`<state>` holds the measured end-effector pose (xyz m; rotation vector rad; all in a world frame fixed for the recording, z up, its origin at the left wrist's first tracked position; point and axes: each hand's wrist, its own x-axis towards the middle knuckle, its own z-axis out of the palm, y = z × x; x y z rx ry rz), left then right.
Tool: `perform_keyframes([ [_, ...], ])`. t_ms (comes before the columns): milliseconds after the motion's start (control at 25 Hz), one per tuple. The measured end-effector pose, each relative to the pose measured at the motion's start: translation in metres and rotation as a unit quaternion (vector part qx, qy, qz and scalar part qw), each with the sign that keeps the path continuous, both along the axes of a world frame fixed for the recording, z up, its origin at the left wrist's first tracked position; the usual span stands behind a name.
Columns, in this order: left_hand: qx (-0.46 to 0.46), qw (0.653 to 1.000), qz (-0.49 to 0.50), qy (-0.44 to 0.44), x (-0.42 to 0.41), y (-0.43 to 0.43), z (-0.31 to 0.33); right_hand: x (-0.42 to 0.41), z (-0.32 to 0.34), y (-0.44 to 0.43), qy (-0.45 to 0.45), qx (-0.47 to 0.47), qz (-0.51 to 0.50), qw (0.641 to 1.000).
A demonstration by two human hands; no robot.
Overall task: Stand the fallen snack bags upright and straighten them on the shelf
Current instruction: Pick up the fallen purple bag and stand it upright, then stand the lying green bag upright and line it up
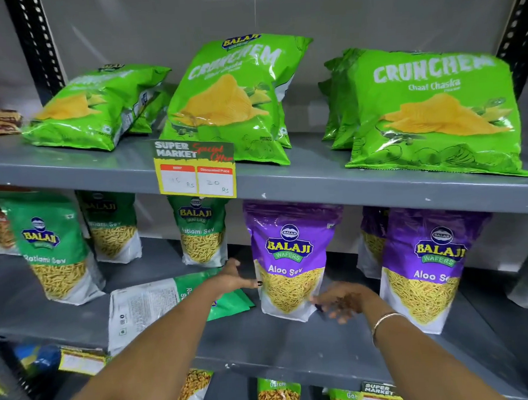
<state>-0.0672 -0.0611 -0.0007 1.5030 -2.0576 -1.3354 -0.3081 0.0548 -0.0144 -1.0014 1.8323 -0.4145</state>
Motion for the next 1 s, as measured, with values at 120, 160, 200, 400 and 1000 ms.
perform_keyframes([
  [120, -0.083, 0.988, 0.003, -0.131, 0.058, -0.027, 0.004, 0.015, -0.004, -0.003, -0.061, 0.105, 0.013, 0.993],
  [160, -0.101, 0.982, -0.013, -0.157, 0.081, -0.040, 0.003, 0.029, -0.005, -0.008, -0.080, 0.113, 0.009, 0.990],
  [200, -0.092, 0.984, -0.041, -0.150, 0.104, -0.053, 0.001, 0.048, -0.007, -0.015, -0.092, 0.113, 0.002, 0.989],
  [400, -0.083, 0.987, -0.050, -0.129, 0.200, -0.105, -0.016, 0.173, -0.025, -0.064, -0.090, 0.114, -0.051, 0.988],
  [1000, 0.170, 0.963, -0.195, -0.079, 0.242, -0.118, -0.014, 0.298, -0.017, -0.079, -0.277, -0.171, -0.373, 0.869],
])
